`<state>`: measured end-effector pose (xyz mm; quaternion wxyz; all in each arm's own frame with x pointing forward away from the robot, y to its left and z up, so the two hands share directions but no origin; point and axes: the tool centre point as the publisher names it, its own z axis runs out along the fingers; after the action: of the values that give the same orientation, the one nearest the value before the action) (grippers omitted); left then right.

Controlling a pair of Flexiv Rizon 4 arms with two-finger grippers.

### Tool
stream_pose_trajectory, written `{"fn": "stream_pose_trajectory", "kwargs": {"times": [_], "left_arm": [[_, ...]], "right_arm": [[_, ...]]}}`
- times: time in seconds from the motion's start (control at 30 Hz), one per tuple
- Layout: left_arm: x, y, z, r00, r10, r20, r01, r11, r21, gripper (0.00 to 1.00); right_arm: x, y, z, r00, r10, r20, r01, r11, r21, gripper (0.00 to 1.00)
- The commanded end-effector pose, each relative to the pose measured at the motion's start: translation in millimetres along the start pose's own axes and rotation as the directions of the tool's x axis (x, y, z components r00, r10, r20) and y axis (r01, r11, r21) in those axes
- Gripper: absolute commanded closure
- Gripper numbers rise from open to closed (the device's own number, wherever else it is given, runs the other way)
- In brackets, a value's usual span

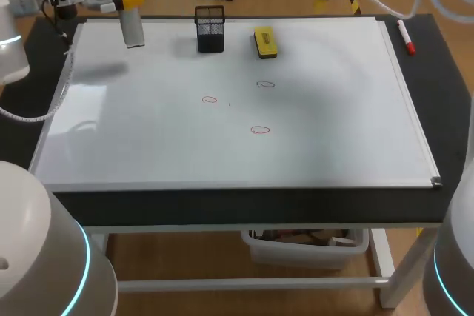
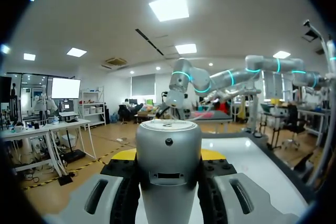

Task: Pick up the inspection probe, press it on each red-marked spot on the whiteboard one by one, put down the probe, pick up the eraser, and wipe off all the red marks.

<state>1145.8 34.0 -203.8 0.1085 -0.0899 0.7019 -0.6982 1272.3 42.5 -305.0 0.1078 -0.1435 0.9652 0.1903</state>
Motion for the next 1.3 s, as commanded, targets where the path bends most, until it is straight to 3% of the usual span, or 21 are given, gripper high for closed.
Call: {"fn": "stream_pose_trajectory", "kwargs": {"times": [0.03, 0.8, 0.9, 1.1, 1.3], "left_arm": [[2.0, -1.8, -0.1, 1.0, 0.002, 0.005, -0.002, 1.0, -0.001, 1.0], [2.0, -1.8, -0.1, 1.0, 0.002, 0.005, -0.002, 1.0, -0.001, 1.0], [2.0, -1.8, -0.1, 1.0, 0.002, 0.005, -0.002, 1.0, -0.001, 1.0], [2.0, -1.8, -0.1, 1.0, 0.002, 0.005, -0.002, 1.0, -0.001, 1.0], [2.0, -1.8, -0.1, 1.0, 0.002, 0.005, -0.002, 1.0, -0.001, 1.0]], "right_arm": [[-5.7, 6.4, 3.8, 0.95, -0.002, -0.313, 0.01, 1.0, 0.024, 0.0], [-5.6, 8.4, 3.4, 0.956, 0.018, -0.293, -0.011, 1.0, 0.024, 0.0], [-13.1, 6.5, 7.1, 0.937, -0.083, -0.338, 0.077, 0.997, -0.029, 0.0], [-22.7, 6.3, 9.6, 0.899, -0.215, -0.382, 0.211, 0.976, -0.054, 0.0], [-27.3, 2.4, 20.5, 0.833, -0.322, -0.45, 0.319, 0.944, -0.086, 0.0]]}}
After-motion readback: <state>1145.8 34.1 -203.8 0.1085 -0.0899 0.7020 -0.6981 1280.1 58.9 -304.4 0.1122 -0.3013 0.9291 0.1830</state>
